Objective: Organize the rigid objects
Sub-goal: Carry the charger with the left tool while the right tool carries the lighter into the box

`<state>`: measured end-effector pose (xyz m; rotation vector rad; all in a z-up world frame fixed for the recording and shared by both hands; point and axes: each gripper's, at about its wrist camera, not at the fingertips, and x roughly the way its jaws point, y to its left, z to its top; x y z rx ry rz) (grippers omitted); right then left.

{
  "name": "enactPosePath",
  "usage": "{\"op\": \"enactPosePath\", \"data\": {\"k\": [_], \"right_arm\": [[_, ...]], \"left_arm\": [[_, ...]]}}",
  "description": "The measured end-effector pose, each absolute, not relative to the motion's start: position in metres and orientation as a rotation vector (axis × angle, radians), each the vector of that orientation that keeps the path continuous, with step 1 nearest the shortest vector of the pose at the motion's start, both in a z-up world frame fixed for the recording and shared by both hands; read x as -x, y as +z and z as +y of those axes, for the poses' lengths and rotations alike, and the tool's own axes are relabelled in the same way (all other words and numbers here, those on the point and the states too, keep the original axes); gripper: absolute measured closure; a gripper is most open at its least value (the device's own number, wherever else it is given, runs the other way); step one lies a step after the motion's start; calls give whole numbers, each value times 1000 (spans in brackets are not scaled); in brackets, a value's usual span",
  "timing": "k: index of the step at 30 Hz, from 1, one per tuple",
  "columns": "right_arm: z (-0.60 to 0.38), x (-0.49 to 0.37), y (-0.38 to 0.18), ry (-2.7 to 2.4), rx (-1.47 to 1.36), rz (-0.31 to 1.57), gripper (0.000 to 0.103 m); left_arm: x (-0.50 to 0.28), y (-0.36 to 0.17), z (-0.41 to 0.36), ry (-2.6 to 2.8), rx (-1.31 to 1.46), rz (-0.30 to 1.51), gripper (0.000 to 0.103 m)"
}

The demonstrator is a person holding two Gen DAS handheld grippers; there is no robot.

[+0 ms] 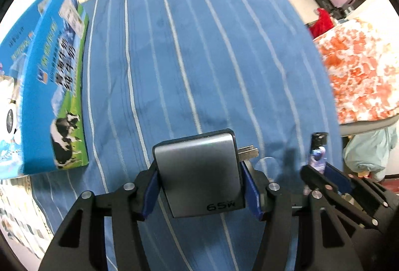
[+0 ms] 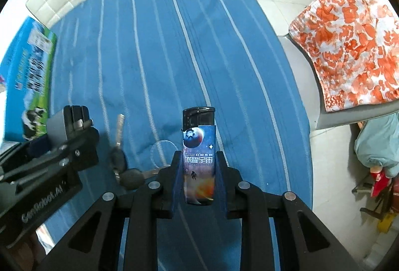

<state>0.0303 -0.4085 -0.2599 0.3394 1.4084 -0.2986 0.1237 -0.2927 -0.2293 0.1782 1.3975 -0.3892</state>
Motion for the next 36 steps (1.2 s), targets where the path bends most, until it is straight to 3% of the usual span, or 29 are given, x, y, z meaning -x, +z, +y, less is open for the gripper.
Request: {"op": "enactPosePath", "data": {"k": [11,22,36], "right_arm": [[-381,-49,-189,-194,-395,1292,76],[-275,-86,-117,-30,-373,1178,76],[-136,-161,-149,44,-345,1241,76]], "left_arm": [[-120,-164,-226,-420,-15,1295,48],[-128,-119,-105,-307,43,1200,48],[-172,-140,68,-112,98,1233,48]]}}
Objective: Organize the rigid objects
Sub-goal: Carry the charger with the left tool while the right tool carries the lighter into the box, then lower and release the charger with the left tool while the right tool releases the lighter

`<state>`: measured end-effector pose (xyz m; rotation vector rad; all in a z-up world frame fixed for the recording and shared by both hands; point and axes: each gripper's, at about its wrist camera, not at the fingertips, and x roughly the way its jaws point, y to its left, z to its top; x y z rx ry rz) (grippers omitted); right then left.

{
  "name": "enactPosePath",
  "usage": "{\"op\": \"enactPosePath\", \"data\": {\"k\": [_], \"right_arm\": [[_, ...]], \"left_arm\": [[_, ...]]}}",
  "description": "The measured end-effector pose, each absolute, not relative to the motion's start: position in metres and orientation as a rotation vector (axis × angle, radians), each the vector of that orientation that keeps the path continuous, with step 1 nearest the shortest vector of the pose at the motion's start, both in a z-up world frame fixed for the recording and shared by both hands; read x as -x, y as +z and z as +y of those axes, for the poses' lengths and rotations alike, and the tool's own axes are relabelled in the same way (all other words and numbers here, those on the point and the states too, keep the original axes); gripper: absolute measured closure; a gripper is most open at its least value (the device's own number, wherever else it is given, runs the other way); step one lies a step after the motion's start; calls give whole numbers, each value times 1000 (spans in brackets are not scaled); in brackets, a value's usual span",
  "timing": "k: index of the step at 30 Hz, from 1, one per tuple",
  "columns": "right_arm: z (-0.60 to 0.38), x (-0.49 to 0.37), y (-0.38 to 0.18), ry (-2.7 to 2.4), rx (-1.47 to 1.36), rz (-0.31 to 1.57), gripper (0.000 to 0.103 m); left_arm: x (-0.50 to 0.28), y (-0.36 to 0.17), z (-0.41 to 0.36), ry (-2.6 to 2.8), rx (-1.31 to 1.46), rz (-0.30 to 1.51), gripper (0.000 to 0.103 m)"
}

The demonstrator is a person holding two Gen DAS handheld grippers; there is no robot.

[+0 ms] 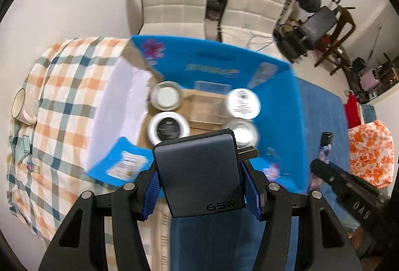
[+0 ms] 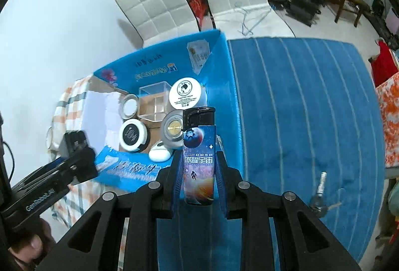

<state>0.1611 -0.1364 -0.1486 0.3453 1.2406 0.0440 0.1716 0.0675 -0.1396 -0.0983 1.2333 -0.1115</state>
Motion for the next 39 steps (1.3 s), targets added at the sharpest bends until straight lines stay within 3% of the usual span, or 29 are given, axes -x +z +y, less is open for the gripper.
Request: {"op": "enactPosePath", "data": {"k": [7,20,34,39], "right_arm": [[-115,-200,-195,-11,-314,1311,76],[-78,-217,-232,-136,-109,1348,76],[-73,-223,-249,-177,-40,1369,76],[-81,-223,-251,-194,-54,1393,71]], "left_arm": [[-204,-189,104,-63,108,1328,48],[-227,-246,112,-34,-38,1438,50],[-234,-259,117,-19,-70,1473,49],[-233,-255,122,3,-25,1472,48]]}}
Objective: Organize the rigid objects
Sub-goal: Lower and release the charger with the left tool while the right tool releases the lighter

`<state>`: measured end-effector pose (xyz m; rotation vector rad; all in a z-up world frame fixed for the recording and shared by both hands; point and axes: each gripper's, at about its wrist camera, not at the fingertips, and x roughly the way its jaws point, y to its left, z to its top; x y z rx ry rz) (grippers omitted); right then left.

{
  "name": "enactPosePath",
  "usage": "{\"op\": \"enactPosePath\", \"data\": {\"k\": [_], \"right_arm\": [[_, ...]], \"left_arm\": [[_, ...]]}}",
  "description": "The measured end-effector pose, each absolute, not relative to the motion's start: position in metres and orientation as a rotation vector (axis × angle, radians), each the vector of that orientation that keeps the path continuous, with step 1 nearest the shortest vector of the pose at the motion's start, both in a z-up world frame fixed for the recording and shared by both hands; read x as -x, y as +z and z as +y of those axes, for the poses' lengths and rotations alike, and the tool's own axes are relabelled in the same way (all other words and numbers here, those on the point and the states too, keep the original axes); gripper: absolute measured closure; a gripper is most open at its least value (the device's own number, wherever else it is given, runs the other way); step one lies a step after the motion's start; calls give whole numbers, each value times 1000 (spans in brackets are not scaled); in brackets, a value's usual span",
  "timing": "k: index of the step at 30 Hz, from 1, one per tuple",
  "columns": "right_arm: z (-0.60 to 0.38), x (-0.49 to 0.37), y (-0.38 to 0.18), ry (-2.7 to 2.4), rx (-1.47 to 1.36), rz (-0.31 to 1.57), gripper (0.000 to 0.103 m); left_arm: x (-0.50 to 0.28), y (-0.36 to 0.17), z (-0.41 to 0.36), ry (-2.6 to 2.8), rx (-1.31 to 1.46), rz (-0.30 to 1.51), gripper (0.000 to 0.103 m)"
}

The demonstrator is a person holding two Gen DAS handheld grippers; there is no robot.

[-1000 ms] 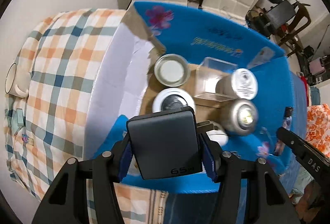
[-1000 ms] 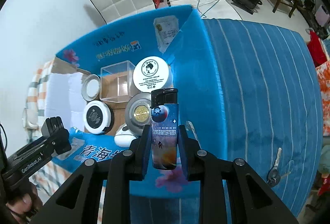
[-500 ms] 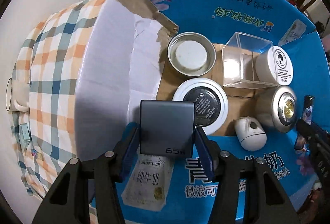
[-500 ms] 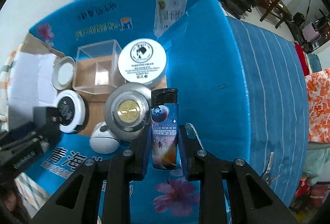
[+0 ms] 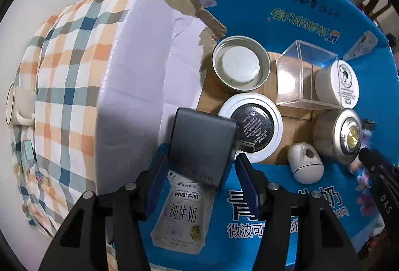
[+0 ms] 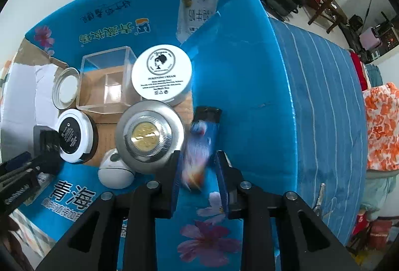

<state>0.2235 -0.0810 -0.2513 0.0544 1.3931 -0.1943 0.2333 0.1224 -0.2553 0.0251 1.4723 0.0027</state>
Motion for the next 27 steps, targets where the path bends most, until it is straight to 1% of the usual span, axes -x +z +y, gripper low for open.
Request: {"op": "enactPosePath", "data": {"k": [2,3,4,5,6,7,8,9,10,12,13,14,20,27], "right_arm": [[-85,-223,-253,-201,-58,1406,64],[-86,-223,-253,-202,-62,1408,62],[-88,-222,-251,-203,-66,1406,53],[-89,-221,-250,-190,-81,1401,45],[-89,-220,-247,-176,-93,1400,39],[-87,-220,-248,-164,-99,1398,27],[-85,-219,-245,-157,-97,1392,19],[-84,-218,-242,-157,-85,1383,18],[-82,-216,-239,-156,-73,1371,18],[-79,-214,-233,-152,-56,1357,15],[-78,-213,-230,-148,-50,1355,11],[-78,-212,-227,-141,-53,1351,10],[-79,-200,-205,-125,-52,1326,9],[-82,-164,-143,-79,-69,1241,9]], "left_arm": [[-232,-253,124,15,-22,1466,46],[-232,-251,123,17,-23,1463,39],[-231,-249,123,18,-21,1454,35],[-230,-245,123,21,-18,1439,24],[-229,-241,123,22,-15,1423,17],[-228,-238,123,24,-15,1416,13],[-227,-234,122,27,-19,1406,8],[-226,-231,121,29,-25,1401,1],[-225,-228,120,30,-32,1395,0],[-223,-221,119,27,-37,1384,0],[-221,-216,117,25,-41,1375,0],[-220,-212,116,23,-45,1369,0],[-203,-178,108,11,-47,1304,0],[-173,-121,96,-9,-28,1207,0]]}}
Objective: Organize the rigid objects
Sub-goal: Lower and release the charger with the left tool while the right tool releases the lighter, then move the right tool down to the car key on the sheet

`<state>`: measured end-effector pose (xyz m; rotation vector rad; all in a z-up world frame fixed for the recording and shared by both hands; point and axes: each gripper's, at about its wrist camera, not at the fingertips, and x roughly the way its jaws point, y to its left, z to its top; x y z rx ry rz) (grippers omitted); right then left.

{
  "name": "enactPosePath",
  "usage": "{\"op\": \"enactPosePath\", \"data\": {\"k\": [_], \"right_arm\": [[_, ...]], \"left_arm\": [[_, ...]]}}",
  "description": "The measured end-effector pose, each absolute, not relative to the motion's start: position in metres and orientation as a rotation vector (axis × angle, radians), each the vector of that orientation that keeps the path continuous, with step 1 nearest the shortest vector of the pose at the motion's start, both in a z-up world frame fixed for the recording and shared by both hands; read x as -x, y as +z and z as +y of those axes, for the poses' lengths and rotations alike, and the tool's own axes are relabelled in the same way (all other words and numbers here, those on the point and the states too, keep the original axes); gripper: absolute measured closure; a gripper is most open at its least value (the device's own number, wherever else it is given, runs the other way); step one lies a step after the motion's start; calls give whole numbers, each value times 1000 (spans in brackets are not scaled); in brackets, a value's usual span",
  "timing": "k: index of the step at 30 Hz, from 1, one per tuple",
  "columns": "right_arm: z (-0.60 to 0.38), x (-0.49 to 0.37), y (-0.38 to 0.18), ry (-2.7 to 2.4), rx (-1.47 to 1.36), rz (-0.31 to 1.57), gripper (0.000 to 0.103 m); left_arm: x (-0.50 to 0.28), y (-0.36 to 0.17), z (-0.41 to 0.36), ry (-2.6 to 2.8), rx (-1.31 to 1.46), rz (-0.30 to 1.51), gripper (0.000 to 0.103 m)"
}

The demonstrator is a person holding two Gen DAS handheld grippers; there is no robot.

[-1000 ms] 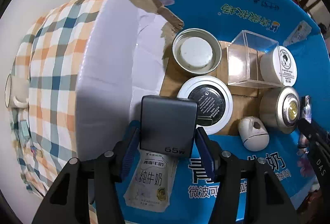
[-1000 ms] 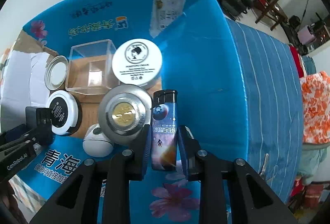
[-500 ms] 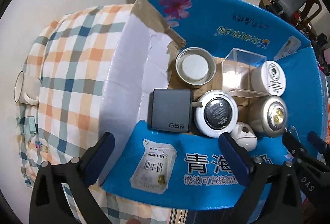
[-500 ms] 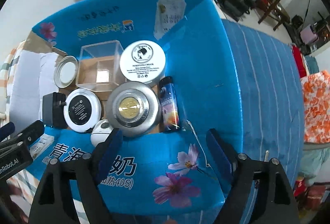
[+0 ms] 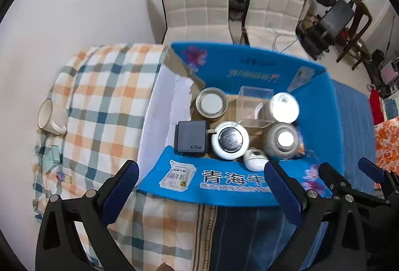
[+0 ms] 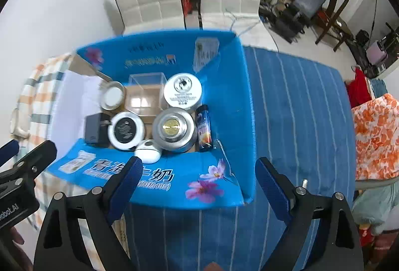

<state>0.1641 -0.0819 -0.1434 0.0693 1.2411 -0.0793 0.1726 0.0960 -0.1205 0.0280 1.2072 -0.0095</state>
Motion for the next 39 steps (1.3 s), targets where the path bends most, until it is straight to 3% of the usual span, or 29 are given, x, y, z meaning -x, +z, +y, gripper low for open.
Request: {"op": "enactPosePath", "data": {"k": [11,20,26,34,39], "right_arm": [[-99,-116,-65,-14,-88,1121,9],[-134,-90,-51,-8,-144,1112,9],[-212,-71,-99,-183,-231,1192,9],[-341,-45,-229,-457,-517,1402,9],[-361,-42,-295,-499,-587,1506,9]], "left_arm": [[-133,-55,88,-25,-24,1110,0],[-113,-57,59,-54,-12,1103,0],[-115,-87,11,-93,-33,1117,0],[-142,-160,-50,-138,-45,1214,0],[-154,-189,-68,-154,-61,1257,0]]}}
